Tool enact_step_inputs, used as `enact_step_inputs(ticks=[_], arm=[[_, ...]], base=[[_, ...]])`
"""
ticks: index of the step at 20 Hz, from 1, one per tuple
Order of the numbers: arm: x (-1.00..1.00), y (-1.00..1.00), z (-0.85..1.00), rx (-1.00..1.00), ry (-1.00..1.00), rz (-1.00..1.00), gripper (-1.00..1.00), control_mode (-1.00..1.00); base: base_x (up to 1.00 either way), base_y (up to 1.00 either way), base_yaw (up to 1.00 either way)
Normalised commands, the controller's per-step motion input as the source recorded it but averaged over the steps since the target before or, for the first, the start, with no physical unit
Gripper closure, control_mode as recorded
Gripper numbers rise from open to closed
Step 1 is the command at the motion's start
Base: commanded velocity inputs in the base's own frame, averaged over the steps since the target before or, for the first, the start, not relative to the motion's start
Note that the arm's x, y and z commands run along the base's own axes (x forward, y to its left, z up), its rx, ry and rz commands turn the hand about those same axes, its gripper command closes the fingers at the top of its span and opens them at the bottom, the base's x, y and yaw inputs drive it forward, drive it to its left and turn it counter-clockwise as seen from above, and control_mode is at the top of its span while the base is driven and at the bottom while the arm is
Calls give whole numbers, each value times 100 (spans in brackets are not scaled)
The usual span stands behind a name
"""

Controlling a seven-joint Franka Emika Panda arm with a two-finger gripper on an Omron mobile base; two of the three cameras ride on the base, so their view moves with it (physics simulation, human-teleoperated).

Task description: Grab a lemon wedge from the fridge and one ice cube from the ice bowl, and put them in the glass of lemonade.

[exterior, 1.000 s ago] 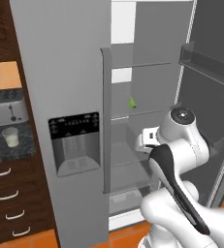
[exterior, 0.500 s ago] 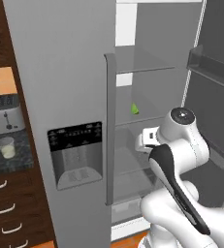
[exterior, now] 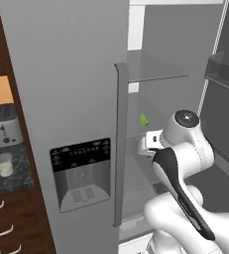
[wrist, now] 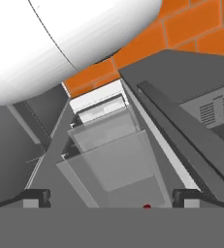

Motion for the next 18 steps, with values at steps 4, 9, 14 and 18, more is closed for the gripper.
enact_step_inputs(ticks=[4,9,14,18], arm=[[0,0,0,0,0,0,-100,100],[0,0,0,0,0,0,-100,100],[21,-5,27,16,-33,-12,-100,-100],[0,-48,6,19,-51,-6,-100,-100]], base=[[49,0,-6],[41,0,-7],[0,0,0],[0,0,0]])
